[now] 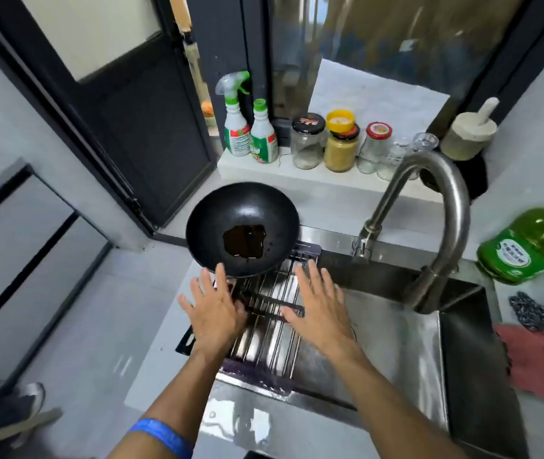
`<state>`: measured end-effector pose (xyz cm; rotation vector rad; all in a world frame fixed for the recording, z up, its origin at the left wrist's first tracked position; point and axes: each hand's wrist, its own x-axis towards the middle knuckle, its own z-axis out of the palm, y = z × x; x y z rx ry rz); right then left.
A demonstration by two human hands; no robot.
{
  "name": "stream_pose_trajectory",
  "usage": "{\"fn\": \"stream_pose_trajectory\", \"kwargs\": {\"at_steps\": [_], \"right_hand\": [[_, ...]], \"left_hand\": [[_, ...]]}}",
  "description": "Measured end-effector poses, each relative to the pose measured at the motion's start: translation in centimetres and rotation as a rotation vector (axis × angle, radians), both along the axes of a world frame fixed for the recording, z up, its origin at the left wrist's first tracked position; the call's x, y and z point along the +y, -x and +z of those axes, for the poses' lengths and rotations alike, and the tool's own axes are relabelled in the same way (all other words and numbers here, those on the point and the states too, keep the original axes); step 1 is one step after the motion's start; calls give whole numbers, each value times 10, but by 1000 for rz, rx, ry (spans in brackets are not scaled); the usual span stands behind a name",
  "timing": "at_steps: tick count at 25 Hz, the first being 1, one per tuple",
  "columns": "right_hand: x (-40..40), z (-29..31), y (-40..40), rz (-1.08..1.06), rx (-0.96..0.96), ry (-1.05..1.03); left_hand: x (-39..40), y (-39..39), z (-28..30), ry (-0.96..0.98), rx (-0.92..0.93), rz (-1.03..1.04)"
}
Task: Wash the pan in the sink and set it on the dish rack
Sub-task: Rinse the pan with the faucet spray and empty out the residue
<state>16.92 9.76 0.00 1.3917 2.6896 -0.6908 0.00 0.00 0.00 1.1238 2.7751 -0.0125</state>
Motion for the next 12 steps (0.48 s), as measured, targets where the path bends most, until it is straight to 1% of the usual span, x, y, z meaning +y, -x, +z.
{"fn": "stream_pose_trajectory", "kwargs": {"at_steps": [2,4,6,8,10,12], "right_hand": [[11,-11,36,119,-37,54],[24,-24,70,194,-114,78],[32,-42,93,247,-194,73],[35,-54,108,265,-262,69],[37,-56,110,266,-282,-6],[37,-52,114,271,-258,-83]], "left_hand": [[-7,24,-11,27,-82,120],[-22,49,-34,86,-237,181],[-25,62,-45,37,-448,203],[-27,72,-48,-23,-549,220],[-29,73,-45,-72,-541,193],[-32,81,-39,-116,-498,152]]}}
